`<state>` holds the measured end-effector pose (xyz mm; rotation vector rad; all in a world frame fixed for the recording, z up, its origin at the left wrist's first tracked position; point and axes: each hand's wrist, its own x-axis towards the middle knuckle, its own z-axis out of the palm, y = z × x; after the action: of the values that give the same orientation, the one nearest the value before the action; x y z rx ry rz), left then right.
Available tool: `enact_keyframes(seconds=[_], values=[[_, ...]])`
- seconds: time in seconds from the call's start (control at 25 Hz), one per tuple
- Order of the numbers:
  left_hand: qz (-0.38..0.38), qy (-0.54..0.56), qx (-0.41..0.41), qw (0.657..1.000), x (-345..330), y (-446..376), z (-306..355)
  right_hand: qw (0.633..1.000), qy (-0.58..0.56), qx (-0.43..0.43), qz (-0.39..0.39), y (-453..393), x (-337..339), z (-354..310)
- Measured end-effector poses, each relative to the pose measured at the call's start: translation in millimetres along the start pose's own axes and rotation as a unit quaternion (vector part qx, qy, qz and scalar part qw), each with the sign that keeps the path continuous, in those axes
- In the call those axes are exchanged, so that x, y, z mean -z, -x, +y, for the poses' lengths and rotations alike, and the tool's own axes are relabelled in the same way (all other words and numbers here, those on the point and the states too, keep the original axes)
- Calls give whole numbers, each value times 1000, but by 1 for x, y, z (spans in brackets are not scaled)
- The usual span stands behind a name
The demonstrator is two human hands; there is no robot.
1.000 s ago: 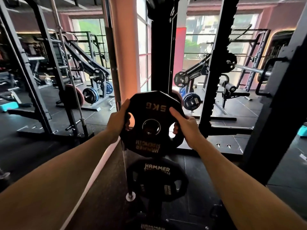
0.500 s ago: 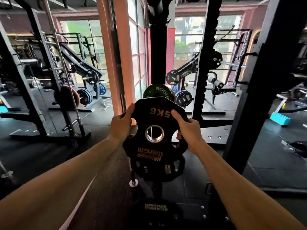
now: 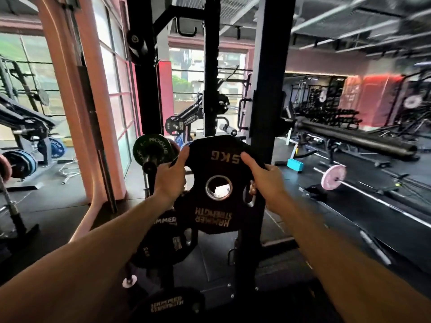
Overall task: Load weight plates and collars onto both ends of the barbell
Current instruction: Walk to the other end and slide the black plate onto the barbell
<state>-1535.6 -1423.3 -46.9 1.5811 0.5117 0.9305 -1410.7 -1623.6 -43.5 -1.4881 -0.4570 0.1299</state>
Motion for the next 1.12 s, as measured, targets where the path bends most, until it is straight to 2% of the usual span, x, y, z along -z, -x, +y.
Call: enact_keyframes(seconds=[0.24, 0.56, 0.68, 0.88, 1.12], values=[[-71, 31, -6, 997, -137, 27, 43, 993, 16, 31, 111, -13, 139, -26], [-110, 57, -8, 992, -361, 73, 67, 984, 66, 61, 152, -64, 357, -40], [-113, 61, -5, 992, -422, 83, 81, 984, 56, 66, 157, -88, 413, -41], [-90, 33, 0, 995, -487, 80, 90, 990, 5, 31, 140, -129, 468, -32], [-62, 24, -23, 998, -505, 65, 92, 992, 4, 44, 117, -166, 479, -27]])
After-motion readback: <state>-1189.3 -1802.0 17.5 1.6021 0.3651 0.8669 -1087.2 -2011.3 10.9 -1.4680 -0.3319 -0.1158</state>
